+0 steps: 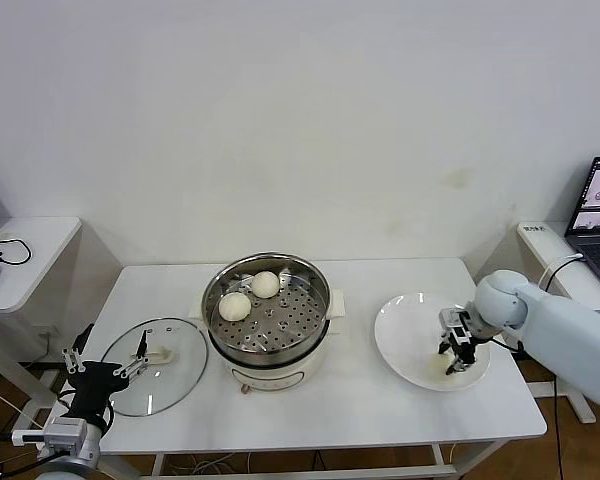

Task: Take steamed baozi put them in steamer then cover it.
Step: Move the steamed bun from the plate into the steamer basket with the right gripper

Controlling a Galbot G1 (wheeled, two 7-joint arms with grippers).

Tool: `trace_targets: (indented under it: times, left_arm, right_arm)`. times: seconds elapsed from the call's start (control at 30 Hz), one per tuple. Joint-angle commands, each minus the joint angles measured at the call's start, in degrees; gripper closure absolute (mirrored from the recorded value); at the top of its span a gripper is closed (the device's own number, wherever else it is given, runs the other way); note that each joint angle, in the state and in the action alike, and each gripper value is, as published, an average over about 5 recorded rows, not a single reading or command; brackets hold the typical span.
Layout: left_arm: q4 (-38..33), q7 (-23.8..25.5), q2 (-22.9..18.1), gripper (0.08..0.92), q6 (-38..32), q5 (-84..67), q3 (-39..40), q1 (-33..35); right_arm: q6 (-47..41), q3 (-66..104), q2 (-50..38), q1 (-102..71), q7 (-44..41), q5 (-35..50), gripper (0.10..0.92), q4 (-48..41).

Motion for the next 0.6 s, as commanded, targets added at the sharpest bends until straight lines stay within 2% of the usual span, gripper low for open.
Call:
trace_targets:
  times: [0.03, 0.3, 0.6]
  left_arm:
    - [0.11, 0.04, 0.23, 0.177, 0.07, -0.11, -0.05, -0.18]
    - [0.27, 0.11, 0.81, 0.177, 0.34, -0.5, -0.08, -1.02]
    - [0.16, 0.11, 1.01, 0.177, 0.26, -0.83, -0.3, -1.23]
  right_arm:
    - [-0.23, -3.4, -0.47, 6.73, -0.33, 2.25, 0.541, 0.52]
    - [-1.03, -11.38, 2.37, 22.43, -0.04, 8.11, 0.539, 0.9]
    - [-1.7, -19.91, 10.68, 38.82, 0.45, 15.34, 0.533, -0.44]
